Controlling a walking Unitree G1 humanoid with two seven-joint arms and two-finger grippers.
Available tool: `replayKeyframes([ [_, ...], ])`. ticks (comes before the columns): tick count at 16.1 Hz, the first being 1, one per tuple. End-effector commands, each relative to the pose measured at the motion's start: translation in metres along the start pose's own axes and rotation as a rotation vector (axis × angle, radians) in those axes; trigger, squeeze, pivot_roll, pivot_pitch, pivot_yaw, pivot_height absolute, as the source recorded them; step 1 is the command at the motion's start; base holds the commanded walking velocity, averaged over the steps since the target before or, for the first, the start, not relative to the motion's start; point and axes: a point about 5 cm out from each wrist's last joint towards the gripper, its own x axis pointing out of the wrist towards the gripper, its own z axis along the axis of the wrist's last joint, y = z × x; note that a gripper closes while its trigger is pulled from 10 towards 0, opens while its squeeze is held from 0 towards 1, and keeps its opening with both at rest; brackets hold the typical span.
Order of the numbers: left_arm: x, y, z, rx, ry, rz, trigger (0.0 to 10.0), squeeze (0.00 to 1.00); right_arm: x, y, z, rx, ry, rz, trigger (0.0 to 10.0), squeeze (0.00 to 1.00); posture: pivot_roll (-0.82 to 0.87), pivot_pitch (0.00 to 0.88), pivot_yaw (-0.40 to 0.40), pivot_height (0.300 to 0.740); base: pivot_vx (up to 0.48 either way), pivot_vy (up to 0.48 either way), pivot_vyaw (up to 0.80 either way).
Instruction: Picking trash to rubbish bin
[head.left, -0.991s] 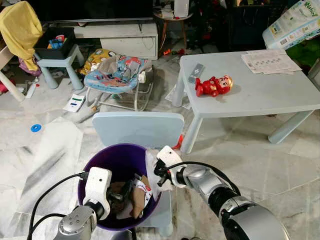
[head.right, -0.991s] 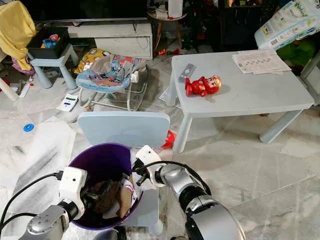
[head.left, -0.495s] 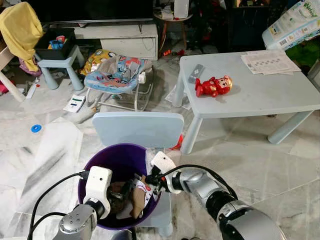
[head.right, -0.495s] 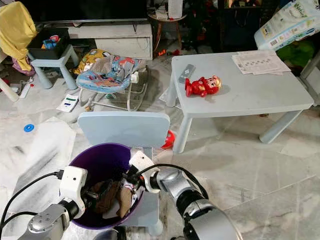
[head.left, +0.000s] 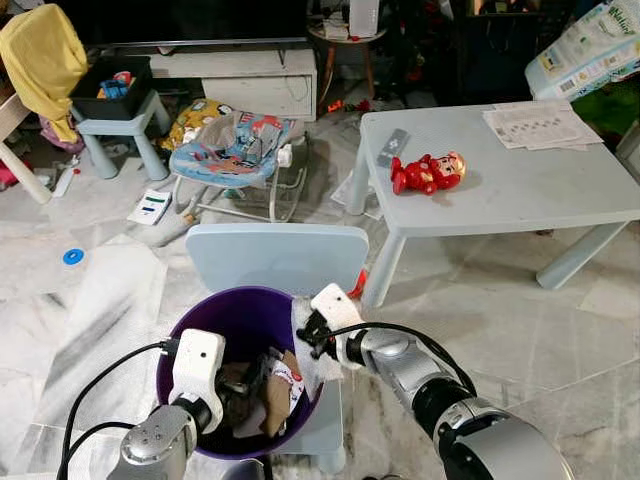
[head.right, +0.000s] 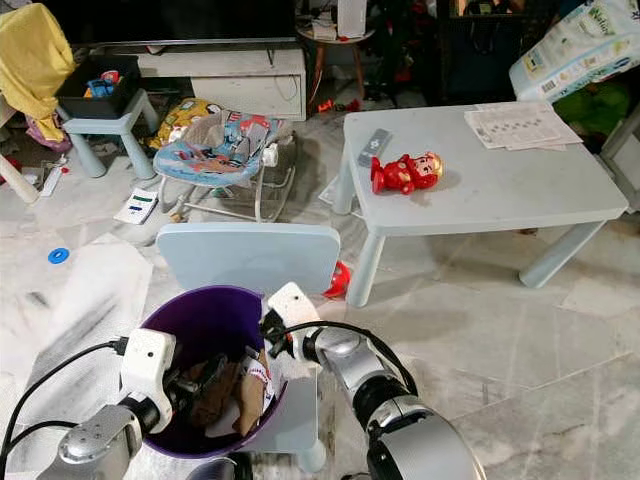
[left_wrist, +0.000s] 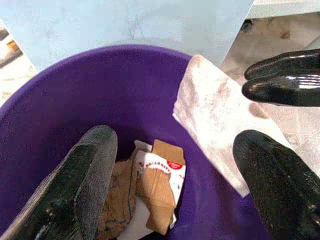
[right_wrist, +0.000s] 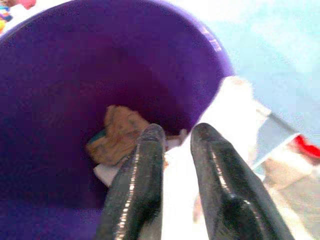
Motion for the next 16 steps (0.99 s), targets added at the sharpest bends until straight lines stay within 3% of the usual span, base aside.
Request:
replayKeyframes([
  [1,0.001,-0.006,0.006,0.007,-0.019,-0.042,10.0,0.00,0.000,-0.005,0.008,-0.007,-0.030,-0.038,10.0,1.00,0.11,0.150,-0.055,0.740,0.000,0.000,0.00],
  [4,-0.003,-0.021,0.016,-0.004,-0.023,-0.136,10.0,0.00,-0.002,-0.011,0.008,-0.016,-0.008,-0.069,10.0,1.00,0.11,0.151,-0.055,0.740,0.000,0.000,0.00],
  [7,-0.028,-0.016,0.019,-0.018,-0.015,-0.077,10.0,0.00,-0.004,-0.017,0.002,-0.059,0.049,-0.112,10.0,1.00,0.15,0.155,-0.060,0.740,0.000,0.000,0.00],
  [9,-0.052,-0.007,0.005,-0.029,0.028,0.004,10.0,0.00,-0.001,-0.013,0.005,-0.095,0.072,-0.102,10.0,1.00,0.19,0.151,-0.072,0.740,0.000,0.000,0.00],
  [11,-0.065,0.002,-0.007,-0.043,0.067,0.061,10.0,0.00,0.003,-0.008,0.011,-0.146,0.077,-0.096,10.0,1.00,0.21,0.146,-0.082,0.740,0.000,0.000,0.00],
  [16,-0.079,0.007,-0.024,-0.051,0.103,0.128,10.0,0.00,0.009,-0.002,0.021,-0.242,0.085,-0.135,10.0,1.00,0.23,0.137,-0.084,0.740,0.000,0.000,0.00],
])
